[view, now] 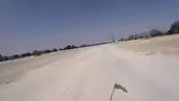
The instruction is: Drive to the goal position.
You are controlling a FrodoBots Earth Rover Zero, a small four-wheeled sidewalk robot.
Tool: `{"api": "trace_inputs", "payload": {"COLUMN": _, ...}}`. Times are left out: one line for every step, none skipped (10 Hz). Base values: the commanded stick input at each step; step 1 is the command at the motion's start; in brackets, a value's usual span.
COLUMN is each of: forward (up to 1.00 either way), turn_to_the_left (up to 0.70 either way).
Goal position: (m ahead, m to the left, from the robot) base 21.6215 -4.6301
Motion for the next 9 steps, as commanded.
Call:
{"api": "trace_inputs", "payload": {"forward": 0.7, "turn_to_the_left": 0.0}}
{"api": "trace_inputs", "payload": {"forward": 0.7, "turn_to_the_left": 0.0}}
{"api": "trace_inputs", "payload": {"forward": 0.7, "turn_to_the_left": 0.0}}
{"api": "trace_inputs", "payload": {"forward": 0.7, "turn_to_the_left": 0.0}}
{"api": "trace_inputs", "payload": {"forward": 0.7, "turn_to_the_left": 0.0}}
{"api": "trace_inputs", "payload": {"forward": 0.7, "turn_to_the_left": 0.0}}
{"api": "trace_inputs", "payload": {"forward": 0.7, "turn_to_the_left": 0.0}}
{"api": "trace_inputs", "payload": {"forward": 0.7, "turn_to_the_left": 0.0}}
{"api": "trace_inputs", "payload": {"forward": 0.7, "turn_to_the_left": 0.0}}
